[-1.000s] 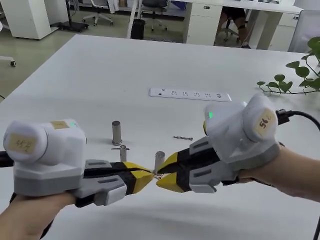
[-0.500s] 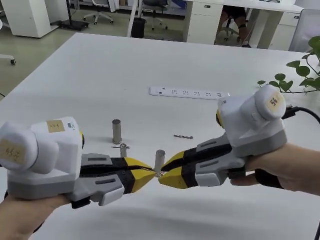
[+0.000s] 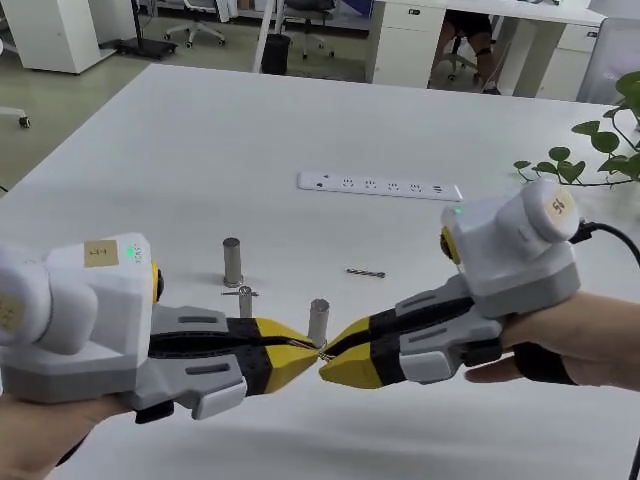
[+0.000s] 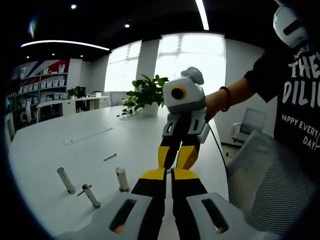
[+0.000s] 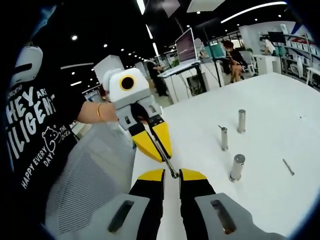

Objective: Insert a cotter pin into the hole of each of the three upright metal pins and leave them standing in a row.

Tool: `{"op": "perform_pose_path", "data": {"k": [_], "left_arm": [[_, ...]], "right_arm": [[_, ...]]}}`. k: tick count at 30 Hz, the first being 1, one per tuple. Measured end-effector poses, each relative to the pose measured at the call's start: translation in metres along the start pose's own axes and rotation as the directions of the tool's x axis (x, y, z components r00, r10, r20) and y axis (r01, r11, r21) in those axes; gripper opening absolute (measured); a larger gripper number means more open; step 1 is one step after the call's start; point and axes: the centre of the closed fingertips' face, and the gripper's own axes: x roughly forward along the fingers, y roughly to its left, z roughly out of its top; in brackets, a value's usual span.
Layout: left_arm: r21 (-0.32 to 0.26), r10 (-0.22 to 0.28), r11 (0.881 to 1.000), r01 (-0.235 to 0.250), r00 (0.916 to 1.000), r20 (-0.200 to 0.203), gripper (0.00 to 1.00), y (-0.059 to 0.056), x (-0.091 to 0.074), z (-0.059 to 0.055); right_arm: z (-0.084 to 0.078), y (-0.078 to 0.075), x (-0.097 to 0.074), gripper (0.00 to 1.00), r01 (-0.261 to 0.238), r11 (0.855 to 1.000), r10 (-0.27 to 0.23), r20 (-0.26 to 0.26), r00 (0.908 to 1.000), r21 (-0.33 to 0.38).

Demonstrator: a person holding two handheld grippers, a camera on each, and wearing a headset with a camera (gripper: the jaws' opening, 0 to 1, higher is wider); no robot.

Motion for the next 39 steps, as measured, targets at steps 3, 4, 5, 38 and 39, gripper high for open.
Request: {"op": "perform_pose_path", "data": {"k": [3,4,5,38,39], "left_arm": [[0.000,-0.011,1.000,0.011,0.9999,0.005,0.00,-0.002,0.000,0.001],[-0.001,-0.012,1.000,0.012,0.9999,0.004,0.00,-0.001,0.000,0.000],[-0.004,-0.014,1.000,0.014,0.9999,0.006,0.00,-0.001,-0.001,0.000],[0.020,0.117,0.993,-0.116,0.9907,-0.069,0.15,0.020,0.009,-0.022],[0.019,0.134,0.991,-0.133,0.9888,-0.067,0.16,0.023,0.009,-0.024]], "right_arm": [[0.000,0.000,0.001,0.01,0.005,1.000,-0.005,-0.004,1.0000,-0.007],[0.000,0.000,0.001,0.01,0.005,1.000,-0.005,-0.006,1.0000,-0.008],[0.000,0.001,0.001,0.01,0.005,1.000,-0.005,-0.007,1.0000,-0.015],[-0.034,-0.040,-0.009,0.00,0.122,0.917,-0.248,-0.306,0.9191,-0.379],[-0.035,-0.045,-0.012,0.00,0.138,0.916,-0.266,-0.314,0.9113,-0.376]]}}
